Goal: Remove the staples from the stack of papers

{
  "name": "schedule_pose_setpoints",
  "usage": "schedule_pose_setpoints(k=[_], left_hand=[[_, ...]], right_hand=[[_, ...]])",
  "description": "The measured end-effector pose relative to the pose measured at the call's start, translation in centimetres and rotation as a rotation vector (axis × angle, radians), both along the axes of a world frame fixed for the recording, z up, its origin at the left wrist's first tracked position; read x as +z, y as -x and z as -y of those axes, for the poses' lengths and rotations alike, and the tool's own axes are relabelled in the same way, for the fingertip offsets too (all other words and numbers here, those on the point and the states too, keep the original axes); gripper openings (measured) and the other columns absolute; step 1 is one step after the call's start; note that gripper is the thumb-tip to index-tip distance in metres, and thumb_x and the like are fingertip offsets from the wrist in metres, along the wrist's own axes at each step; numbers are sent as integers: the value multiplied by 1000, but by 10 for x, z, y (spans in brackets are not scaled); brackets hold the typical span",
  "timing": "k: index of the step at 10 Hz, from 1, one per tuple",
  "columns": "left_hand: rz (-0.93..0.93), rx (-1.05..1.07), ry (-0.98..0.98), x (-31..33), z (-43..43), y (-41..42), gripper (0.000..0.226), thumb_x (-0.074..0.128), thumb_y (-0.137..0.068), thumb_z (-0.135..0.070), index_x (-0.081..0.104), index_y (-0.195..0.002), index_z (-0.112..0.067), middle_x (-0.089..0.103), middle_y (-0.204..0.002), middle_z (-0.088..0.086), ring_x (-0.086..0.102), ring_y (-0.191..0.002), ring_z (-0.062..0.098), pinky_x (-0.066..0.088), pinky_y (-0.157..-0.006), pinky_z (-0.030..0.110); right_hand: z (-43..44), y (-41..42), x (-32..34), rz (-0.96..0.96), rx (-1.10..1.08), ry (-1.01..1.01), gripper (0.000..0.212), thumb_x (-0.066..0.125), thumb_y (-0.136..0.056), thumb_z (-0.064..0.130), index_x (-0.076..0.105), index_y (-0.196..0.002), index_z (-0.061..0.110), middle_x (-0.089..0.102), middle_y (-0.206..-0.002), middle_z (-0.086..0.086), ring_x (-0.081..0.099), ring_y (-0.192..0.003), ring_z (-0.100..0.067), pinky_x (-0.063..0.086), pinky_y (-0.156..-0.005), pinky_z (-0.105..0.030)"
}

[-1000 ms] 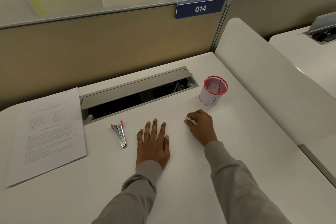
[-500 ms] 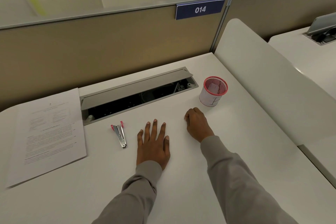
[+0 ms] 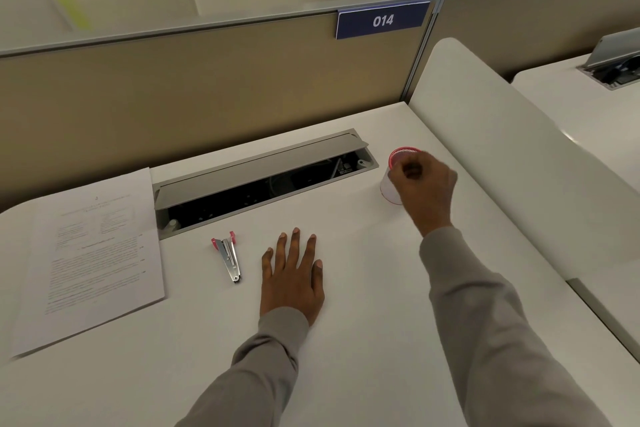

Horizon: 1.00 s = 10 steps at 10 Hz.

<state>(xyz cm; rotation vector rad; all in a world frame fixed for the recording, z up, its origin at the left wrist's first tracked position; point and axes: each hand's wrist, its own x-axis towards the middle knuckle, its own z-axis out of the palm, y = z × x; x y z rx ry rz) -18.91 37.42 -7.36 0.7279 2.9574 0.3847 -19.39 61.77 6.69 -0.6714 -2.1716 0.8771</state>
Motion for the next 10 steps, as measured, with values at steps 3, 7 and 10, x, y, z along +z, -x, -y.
schedule_pose_setpoints(k=[3,7,10], left_hand=[[19,4,-4,-1,0,0,58,13,-102,-48,18,-158,-34,13,-168,-3,6,-155,21,6,-123,47],[30,-11,-12,2,1,0,59,10,-101,-49,15,-158,-35,9,-168,-3,1,-155,20,2,-123,46],[-3,-18,-16,3,0,1,58,12,-102,-48,17,-158,-34,11,-168,-2,3,-155,21,5,-124,47]], right_hand=[[-42,14,5,142,-47,-52,18,62,-86,15,63,-103,18,72,-84,-3,65,-80,-23,52,-78,-30],[-59,18,-17,272,-36,-181,28,55,-85,-1,76,-98,14,76,-95,-7,65,-95,-31,53,-89,-37],[-39,6,1,103,-50,-122,8,67,-84,14,74,-88,15,74,-83,-1,64,-76,-23,51,-78,-29]])
